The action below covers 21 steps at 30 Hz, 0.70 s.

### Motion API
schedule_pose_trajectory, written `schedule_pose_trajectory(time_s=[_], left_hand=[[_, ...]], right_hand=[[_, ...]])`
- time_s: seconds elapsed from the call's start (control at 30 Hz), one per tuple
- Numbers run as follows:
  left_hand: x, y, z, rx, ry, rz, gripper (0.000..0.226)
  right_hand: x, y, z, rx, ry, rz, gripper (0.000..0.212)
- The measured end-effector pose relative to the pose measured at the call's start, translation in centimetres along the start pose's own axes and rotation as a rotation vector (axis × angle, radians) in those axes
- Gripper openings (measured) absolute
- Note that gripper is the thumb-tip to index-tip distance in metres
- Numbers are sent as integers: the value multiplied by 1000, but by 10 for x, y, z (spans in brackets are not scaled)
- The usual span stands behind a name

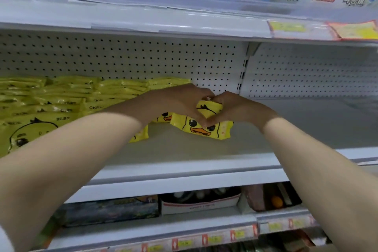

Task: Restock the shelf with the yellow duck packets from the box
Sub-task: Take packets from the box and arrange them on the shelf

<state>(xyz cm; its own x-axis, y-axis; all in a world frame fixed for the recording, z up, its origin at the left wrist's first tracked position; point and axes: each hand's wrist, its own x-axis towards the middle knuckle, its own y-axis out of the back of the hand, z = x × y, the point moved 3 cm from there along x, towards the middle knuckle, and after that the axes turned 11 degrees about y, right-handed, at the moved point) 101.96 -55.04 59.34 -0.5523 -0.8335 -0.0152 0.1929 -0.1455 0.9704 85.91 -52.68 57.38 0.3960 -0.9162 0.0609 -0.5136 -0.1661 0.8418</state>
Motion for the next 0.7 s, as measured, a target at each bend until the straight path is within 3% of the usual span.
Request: schedule_pose_trajectory(time_s=[0.1,0.2,0.3,0.4,0.7], left_hand=[[0,-8,-13,8,48,16,85],[-6,-3,-33,-93,110,44,68],[-13,4,-52,-126,160,41,59],[-17,8,-62,-141,199,30,59],[-8,-4,-72,-67,297,37,77]], right_hand=[[8,-3,-4,92,54,70,42],[7,-1,6,395,66,177,37],[4,-8,12,578,74,167,32],[6,-16,13,611,103,205,16],[31,-38,15,472,-15,346,15]])
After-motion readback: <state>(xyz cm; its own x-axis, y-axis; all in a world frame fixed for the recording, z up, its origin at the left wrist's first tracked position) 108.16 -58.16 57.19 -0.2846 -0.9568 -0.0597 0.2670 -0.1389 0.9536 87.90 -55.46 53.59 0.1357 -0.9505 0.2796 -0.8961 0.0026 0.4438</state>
